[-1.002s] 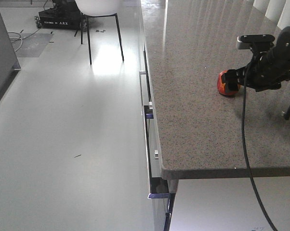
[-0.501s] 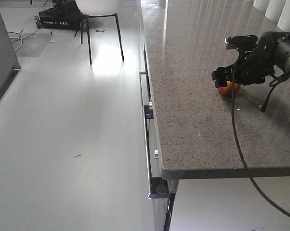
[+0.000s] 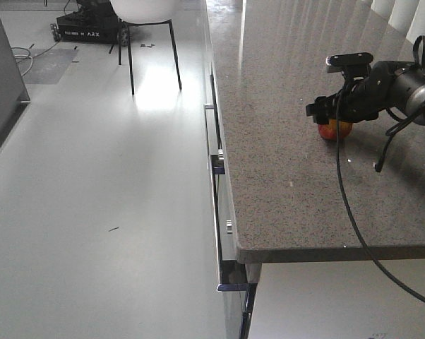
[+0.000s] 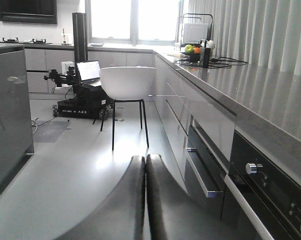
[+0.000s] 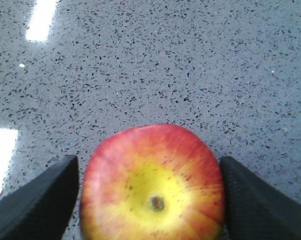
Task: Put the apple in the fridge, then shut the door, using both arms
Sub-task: 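Close the right gripper on the apple, then lift the apple off the countertop with the right gripper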
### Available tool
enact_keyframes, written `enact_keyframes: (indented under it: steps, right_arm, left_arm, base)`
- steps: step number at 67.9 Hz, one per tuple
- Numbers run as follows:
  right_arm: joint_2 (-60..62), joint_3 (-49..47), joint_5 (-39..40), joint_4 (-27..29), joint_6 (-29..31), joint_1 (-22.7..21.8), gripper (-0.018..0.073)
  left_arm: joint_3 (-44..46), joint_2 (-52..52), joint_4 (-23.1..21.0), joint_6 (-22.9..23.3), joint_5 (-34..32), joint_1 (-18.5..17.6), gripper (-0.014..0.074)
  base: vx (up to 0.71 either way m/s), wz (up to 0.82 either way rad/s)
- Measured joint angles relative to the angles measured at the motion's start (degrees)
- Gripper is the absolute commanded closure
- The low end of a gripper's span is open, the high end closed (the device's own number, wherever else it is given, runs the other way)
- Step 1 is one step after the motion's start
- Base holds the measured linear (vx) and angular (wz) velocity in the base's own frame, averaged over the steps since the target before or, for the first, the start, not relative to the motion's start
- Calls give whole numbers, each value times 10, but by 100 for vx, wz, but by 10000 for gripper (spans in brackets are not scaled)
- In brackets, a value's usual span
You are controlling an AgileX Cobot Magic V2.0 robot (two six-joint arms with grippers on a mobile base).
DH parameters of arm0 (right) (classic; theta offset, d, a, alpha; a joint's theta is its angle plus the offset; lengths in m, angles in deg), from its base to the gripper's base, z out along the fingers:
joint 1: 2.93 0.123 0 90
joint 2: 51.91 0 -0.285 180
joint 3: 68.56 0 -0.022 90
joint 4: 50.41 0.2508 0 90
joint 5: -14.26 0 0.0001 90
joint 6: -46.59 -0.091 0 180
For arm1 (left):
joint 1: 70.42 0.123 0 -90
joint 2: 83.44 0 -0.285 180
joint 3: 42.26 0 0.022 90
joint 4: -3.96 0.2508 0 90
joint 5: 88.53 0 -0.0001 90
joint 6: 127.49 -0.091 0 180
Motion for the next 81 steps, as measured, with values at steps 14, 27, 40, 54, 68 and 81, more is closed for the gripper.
enact_keyframes:
  steps: [14,27,40,54,68,81]
  right_arm:
    - [0,-1,-3,0,-1,0,214]
    - [0,-3,-12,0,-1,0,301]
    - [11,-4,-60,4,-1,0,356]
    - [45,-3,-177,29,-1,0,363]
    - [113,26,-218,91,12,0,363]
    - [238,150,-216,161,63,0,363]
  left_arm:
    - [0,0,0,0,0,0,603]
    - [0,0,0,0,0,0,603]
    - [0,0,0,0,0,0,603]
    - [0,0,0,0,0,0,603]
    - [0,0,0,0,0,0,603]
    - [0,0,0,0,0,0,603]
  base:
    - [0,0]
    - [0,0]
    - [0,0]
    - [0,0]
    - [0,0]
    - [0,0]
